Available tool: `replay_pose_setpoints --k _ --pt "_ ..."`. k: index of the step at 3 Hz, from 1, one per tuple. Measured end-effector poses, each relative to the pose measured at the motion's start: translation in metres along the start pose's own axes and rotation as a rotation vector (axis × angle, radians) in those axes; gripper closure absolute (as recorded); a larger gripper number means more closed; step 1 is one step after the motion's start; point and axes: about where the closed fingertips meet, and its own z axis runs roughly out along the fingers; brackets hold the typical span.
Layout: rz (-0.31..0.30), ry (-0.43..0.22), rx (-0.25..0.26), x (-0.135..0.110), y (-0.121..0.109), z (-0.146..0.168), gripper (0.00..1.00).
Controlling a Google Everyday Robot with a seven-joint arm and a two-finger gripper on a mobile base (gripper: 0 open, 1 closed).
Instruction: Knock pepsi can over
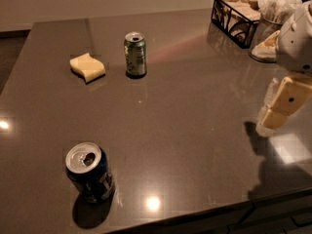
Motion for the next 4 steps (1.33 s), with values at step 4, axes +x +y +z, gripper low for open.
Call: replay_pose_setpoints --k 4 --pt "-0.157 -0.682 -0.265 -0.143 0.142 0.051 0.00"
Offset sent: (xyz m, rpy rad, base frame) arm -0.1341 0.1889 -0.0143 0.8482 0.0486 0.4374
